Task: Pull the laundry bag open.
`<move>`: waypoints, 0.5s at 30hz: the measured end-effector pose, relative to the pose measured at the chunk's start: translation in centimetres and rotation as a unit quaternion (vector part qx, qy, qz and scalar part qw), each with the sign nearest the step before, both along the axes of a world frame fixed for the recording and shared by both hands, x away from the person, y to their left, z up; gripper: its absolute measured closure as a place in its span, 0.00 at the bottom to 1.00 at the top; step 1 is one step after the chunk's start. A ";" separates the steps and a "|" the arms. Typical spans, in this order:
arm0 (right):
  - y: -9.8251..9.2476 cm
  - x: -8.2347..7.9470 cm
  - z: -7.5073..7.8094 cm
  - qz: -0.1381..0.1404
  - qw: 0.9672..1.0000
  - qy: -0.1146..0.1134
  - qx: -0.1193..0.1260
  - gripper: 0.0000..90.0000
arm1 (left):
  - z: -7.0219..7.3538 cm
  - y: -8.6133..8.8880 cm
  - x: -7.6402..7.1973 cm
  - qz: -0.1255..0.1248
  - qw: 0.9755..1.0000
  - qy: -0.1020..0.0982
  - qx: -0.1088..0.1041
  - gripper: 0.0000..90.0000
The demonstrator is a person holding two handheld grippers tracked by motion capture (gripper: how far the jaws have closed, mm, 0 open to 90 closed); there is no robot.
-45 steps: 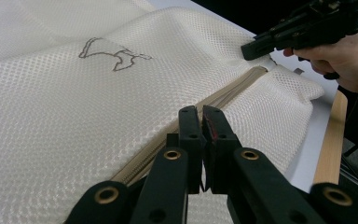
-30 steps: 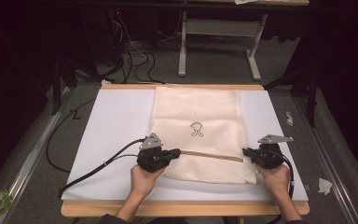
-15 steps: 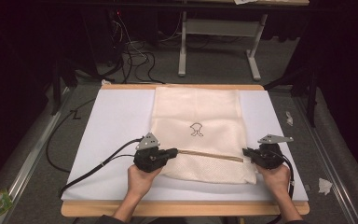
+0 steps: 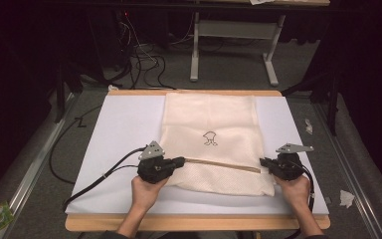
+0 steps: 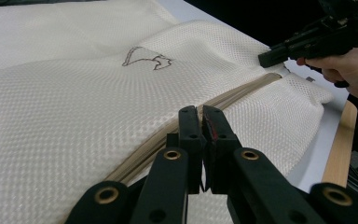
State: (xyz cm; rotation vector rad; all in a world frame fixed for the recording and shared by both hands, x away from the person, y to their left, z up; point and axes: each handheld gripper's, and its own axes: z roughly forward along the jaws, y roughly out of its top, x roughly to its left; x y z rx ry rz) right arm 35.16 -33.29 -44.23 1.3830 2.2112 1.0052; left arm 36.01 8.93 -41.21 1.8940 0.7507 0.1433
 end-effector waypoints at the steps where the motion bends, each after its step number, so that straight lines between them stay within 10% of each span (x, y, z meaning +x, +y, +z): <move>1: 0.0 0.0 0.0 0.000 1.000 0.000 0.000 0.98 | 0.0 0.2 0.0 0.002 1.000 0.000 0.001 0.97; 15: 0.0 0.0 0.2 -0.003 1.000 -0.002 0.001 0.98 | -0.2 1.0 -0.1 0.006 1.000 0.001 0.007 0.97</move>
